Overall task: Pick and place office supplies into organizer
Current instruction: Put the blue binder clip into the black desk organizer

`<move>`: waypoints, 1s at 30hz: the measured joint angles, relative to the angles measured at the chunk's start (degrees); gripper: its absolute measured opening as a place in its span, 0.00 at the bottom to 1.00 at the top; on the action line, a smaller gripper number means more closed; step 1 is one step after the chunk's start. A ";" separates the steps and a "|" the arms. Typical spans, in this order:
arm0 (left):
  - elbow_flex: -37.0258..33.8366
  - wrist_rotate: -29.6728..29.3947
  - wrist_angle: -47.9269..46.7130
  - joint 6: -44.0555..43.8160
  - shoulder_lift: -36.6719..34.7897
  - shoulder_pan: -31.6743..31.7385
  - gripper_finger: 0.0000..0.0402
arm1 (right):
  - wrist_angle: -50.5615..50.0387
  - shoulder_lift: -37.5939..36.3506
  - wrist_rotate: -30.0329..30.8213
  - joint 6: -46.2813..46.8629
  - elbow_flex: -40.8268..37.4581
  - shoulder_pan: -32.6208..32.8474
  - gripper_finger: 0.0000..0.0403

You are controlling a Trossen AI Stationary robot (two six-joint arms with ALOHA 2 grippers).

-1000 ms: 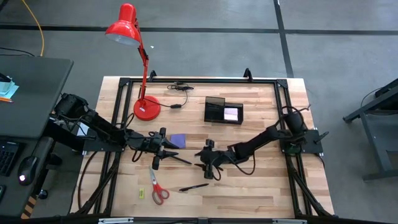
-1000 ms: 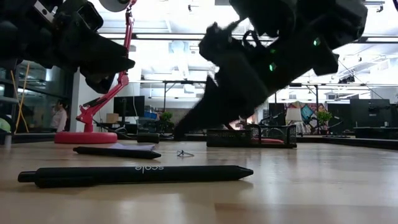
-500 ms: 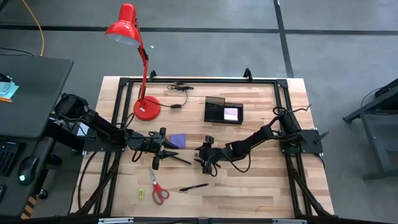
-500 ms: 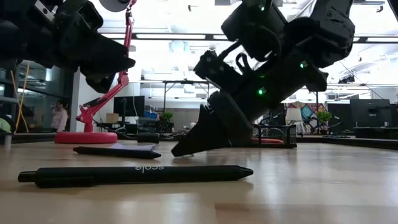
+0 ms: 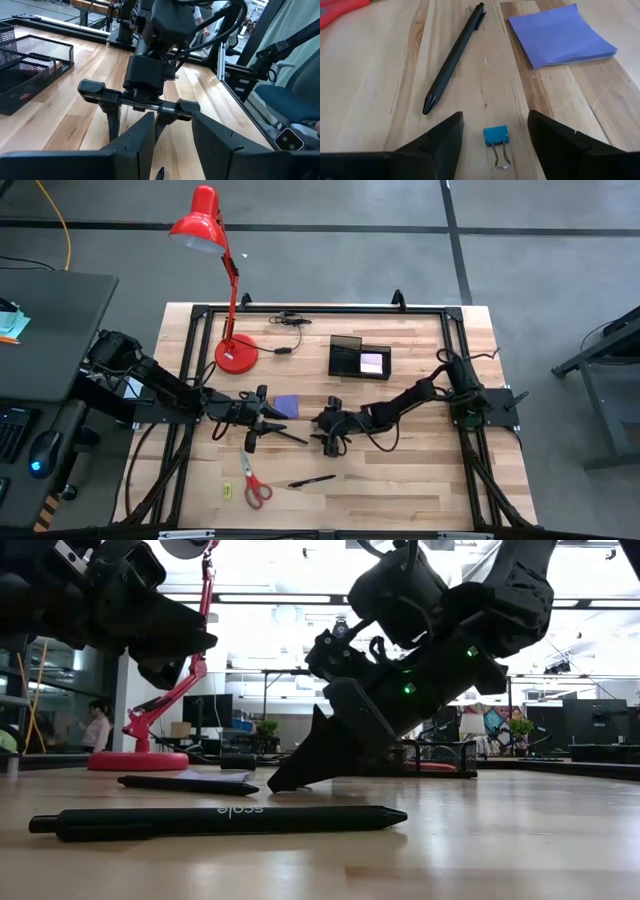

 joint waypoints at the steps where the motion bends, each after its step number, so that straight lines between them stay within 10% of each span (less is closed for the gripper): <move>1: -0.02 0.00 0.00 -0.02 0.00 0.00 0.29 | -0.81 0.00 0.02 0.16 0.06 -0.10 0.52; 14: -0.02 0.13 -0.02 -0.27 0.00 -0.01 0.29 | -4.39 0.00 1.29 2.55 0.14 0.71 0.33; 30: -0.02 0.11 -0.11 -0.26 0.00 0.00 0.29 | -6.41 -0.29 0.48 1.85 0.15 1.97 0.35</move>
